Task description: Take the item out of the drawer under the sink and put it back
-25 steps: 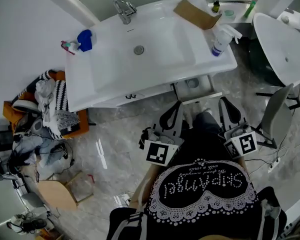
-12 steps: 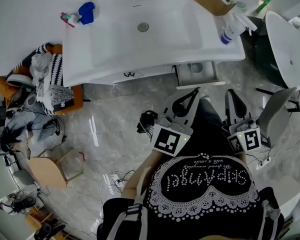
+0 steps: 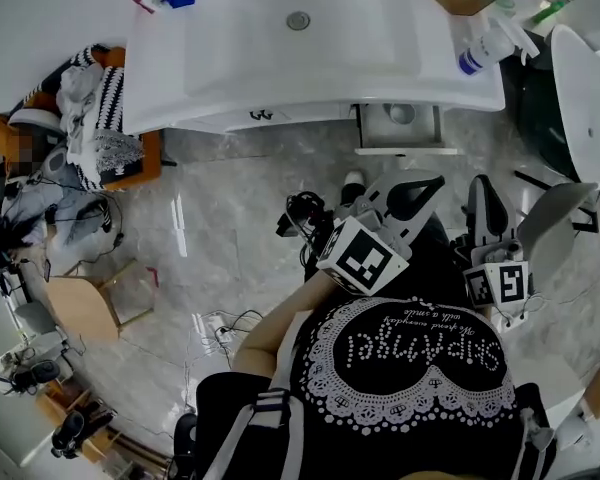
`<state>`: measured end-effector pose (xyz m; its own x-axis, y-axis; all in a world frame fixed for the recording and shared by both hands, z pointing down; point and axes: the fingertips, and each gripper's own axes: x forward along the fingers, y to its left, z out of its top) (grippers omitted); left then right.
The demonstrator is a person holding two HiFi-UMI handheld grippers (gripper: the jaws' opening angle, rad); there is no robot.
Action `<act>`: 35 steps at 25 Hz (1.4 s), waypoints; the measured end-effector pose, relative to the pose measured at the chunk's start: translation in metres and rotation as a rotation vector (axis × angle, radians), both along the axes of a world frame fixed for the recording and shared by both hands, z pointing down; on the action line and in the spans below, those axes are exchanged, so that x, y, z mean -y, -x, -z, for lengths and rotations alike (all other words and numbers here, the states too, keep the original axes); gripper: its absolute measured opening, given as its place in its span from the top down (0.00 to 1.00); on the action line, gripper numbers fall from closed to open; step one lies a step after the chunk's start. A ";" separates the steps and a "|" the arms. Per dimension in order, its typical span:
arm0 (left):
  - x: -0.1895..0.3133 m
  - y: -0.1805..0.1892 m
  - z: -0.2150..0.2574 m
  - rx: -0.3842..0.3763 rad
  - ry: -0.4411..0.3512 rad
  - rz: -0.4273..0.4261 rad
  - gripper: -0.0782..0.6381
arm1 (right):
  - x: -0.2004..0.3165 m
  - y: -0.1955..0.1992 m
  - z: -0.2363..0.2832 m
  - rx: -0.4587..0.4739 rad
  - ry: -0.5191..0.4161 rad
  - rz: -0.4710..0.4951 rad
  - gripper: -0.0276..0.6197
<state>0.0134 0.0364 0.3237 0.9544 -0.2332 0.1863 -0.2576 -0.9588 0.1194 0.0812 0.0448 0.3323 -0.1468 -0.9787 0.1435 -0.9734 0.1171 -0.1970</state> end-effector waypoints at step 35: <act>0.071 0.073 0.012 -0.136 0.150 0.535 0.88 | 0.071 0.017 -0.144 -0.736 0.329 0.622 0.92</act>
